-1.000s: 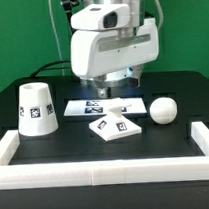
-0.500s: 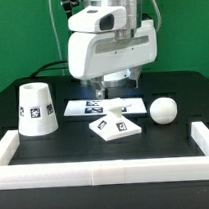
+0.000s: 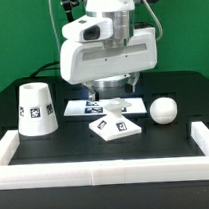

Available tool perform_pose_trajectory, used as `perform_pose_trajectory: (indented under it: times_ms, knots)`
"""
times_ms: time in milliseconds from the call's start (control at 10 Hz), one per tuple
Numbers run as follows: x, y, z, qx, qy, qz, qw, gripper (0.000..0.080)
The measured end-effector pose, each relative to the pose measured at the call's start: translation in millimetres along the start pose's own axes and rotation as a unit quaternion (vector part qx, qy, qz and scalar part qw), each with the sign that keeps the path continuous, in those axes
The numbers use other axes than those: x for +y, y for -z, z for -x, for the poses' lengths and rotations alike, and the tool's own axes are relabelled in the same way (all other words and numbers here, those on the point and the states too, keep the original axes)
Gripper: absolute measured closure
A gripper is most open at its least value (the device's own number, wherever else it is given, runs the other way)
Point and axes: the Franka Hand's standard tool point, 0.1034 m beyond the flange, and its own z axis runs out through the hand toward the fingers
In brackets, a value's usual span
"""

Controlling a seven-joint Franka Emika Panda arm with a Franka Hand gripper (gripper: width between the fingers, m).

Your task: Assemble lamp

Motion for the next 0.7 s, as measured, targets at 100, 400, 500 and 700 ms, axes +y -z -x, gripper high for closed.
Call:
perform_pose_trajectory:
  times_ms: [100, 400, 500, 700]
  knots:
    - [-0.5, -2.7, 1.2, -0.002, -0.002, -0.003, 1.000, 0.0100]
    - [-1.0, -2.8, 0.7, -0.002, -0.001, -0.003, 1.000, 0.0100]
    - [-3.8, -4.3, 1.8, -0.003, -0.001, -0.004, 1.000, 0.0100]
    - [-8.3, -15.1, 9.1, -0.007, 0.002, -0.007, 1.000, 0.0100]
